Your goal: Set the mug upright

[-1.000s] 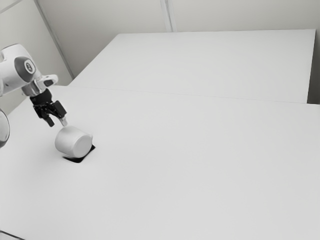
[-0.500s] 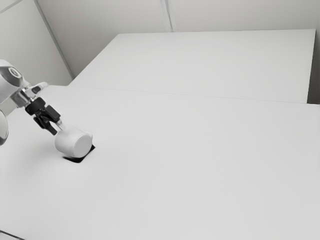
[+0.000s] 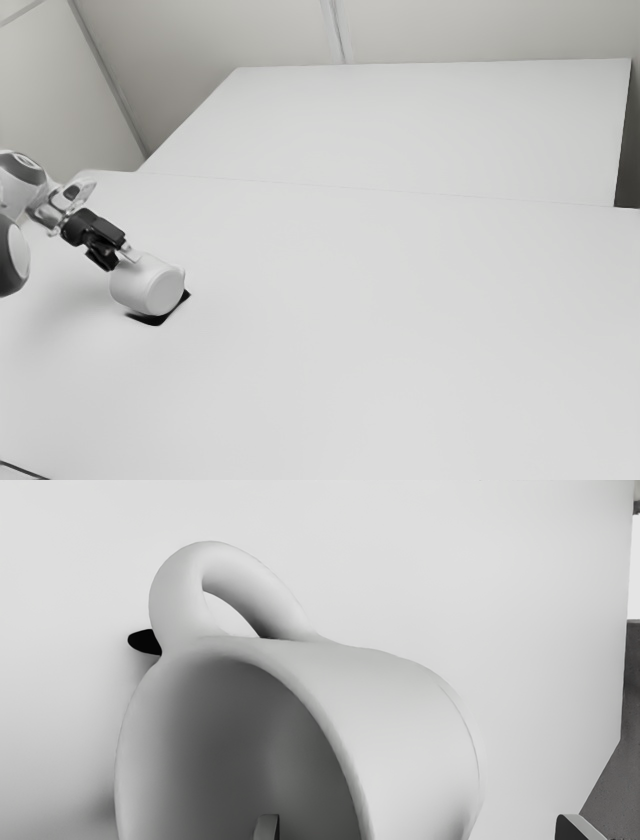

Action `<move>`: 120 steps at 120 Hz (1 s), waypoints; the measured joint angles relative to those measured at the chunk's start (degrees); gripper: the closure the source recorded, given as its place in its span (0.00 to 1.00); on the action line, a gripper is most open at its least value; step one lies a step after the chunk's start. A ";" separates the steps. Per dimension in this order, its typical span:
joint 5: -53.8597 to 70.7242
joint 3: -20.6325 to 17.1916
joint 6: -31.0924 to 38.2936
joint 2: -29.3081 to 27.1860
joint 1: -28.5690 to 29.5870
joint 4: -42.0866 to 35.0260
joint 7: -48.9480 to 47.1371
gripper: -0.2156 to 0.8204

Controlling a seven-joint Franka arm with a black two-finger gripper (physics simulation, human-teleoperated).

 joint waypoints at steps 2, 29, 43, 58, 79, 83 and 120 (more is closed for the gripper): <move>-0.19 0.00 -0.32 0.15 0.12 0.12 0.11 0.21; -1.29 -0.08 -3.43 1.34 0.83 1.14 1.27 0.23; -1.40 -0.09 -4.25 1.35 0.84 1.05 1.67 0.42; -1.41 -0.09 -4.90 1.33 0.85 0.99 1.98 0.69; -1.91 -0.35 -5.47 1.18 0.83 0.69 2.35 0.86; -2.14 -0.55 -5.51 1.16 0.75 0.59 2.42 0.88; -2.59 -0.85 -5.37 -0.02 -0.96 0.48 1.78 0.95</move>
